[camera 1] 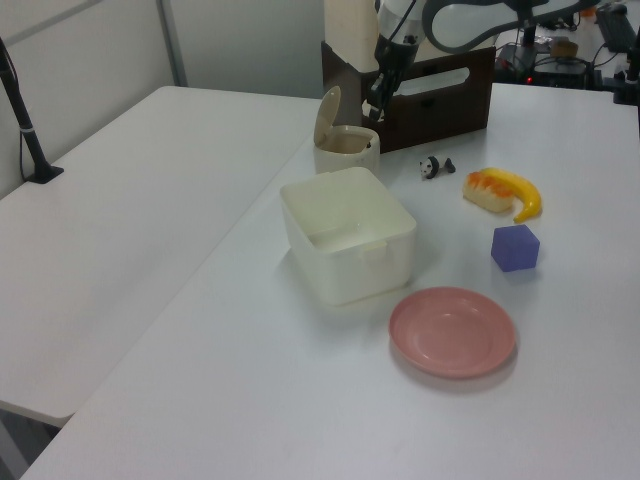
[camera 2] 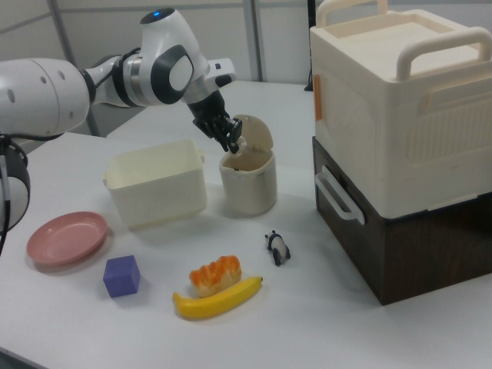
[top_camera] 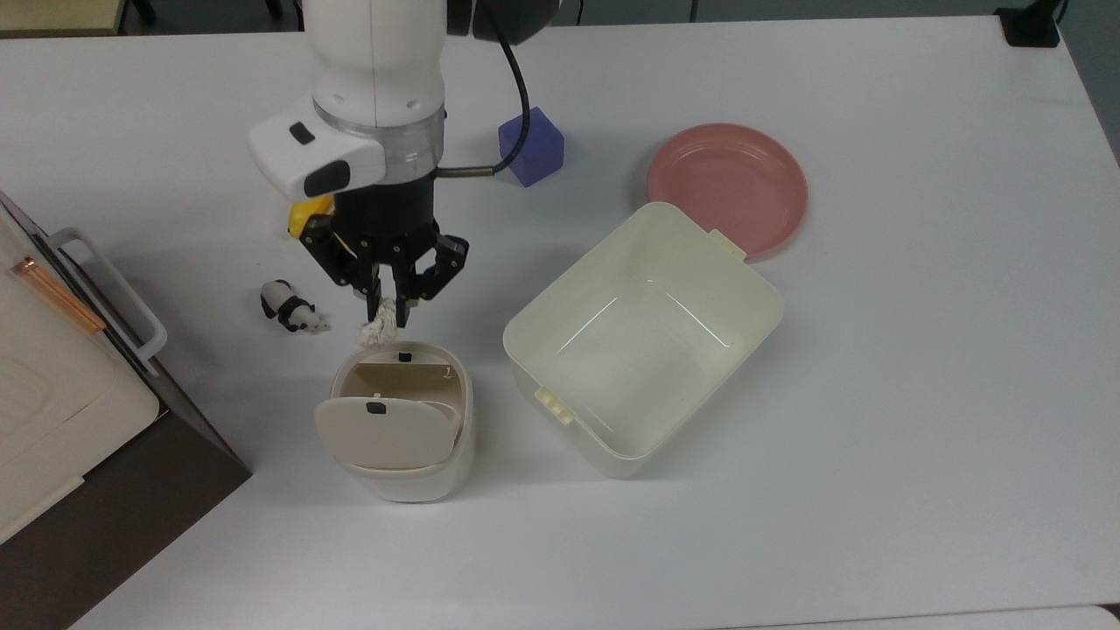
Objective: Grab it up and put it in the trash
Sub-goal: 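Open the gripper to drop the paper scrap into the bin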
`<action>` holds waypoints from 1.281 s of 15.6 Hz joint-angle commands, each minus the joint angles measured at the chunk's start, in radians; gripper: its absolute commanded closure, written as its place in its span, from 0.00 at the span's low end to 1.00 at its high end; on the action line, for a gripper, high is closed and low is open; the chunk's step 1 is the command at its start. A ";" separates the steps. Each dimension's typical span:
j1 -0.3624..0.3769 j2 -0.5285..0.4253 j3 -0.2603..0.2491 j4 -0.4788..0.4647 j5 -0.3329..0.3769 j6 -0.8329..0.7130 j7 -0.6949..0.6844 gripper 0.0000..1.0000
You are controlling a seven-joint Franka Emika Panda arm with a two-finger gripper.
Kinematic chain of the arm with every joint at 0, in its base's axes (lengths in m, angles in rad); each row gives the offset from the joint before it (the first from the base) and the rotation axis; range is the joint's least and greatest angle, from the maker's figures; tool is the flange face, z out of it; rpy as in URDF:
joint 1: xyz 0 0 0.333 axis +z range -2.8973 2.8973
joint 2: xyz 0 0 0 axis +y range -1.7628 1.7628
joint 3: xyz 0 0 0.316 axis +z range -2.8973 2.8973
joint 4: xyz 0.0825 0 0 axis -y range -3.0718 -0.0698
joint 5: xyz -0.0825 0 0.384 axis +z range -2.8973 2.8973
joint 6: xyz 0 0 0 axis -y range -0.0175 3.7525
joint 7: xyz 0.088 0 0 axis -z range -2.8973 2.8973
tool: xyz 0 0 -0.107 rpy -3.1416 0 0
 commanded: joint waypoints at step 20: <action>0.058 0.016 -0.021 0.007 -0.092 -0.045 0.056 0.10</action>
